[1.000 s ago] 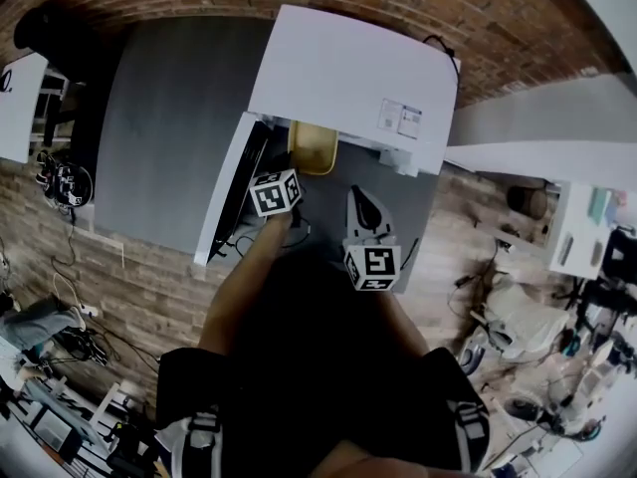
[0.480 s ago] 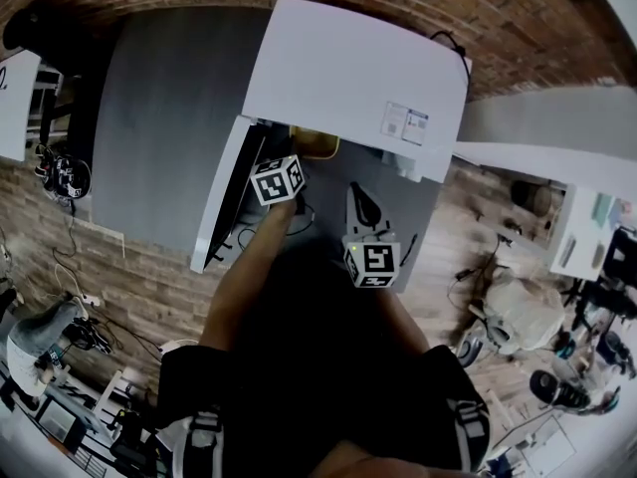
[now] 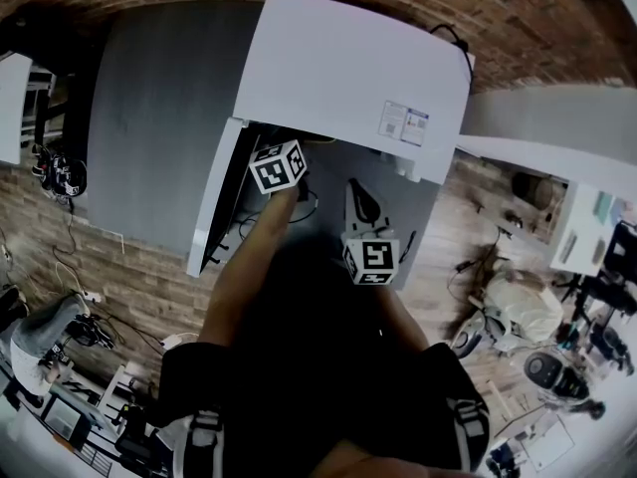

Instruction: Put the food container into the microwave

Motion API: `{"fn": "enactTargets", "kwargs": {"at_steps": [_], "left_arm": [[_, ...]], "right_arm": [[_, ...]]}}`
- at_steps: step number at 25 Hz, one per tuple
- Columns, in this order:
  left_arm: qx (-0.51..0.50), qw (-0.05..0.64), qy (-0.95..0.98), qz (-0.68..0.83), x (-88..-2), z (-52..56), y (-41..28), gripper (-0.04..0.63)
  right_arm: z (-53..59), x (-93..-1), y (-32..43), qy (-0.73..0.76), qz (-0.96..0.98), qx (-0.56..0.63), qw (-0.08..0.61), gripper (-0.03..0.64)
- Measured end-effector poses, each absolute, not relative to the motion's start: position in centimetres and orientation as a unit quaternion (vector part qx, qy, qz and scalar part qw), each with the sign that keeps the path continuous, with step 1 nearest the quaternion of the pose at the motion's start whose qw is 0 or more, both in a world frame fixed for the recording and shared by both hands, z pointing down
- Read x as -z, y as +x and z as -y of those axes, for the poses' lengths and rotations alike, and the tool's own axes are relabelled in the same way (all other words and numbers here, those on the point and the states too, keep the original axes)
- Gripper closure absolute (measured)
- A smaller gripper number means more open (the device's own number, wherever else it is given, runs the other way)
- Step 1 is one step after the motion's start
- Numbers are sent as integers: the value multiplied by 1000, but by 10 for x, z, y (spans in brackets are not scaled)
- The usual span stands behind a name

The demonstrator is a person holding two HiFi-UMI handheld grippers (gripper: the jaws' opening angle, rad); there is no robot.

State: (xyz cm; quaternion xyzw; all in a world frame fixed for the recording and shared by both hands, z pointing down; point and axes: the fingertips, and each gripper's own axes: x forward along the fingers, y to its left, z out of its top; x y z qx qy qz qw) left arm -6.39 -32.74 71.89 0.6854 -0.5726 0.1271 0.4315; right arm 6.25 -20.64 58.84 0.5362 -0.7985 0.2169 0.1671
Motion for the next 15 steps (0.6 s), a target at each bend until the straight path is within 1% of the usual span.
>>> {"fn": "enactTargets", "kwargs": {"at_steps": [15], "left_arm": [[-128,432,687,571,-732,353,-47,548]], "right_arm": [[216,-599,72,540,793,-224,171,583]]}}
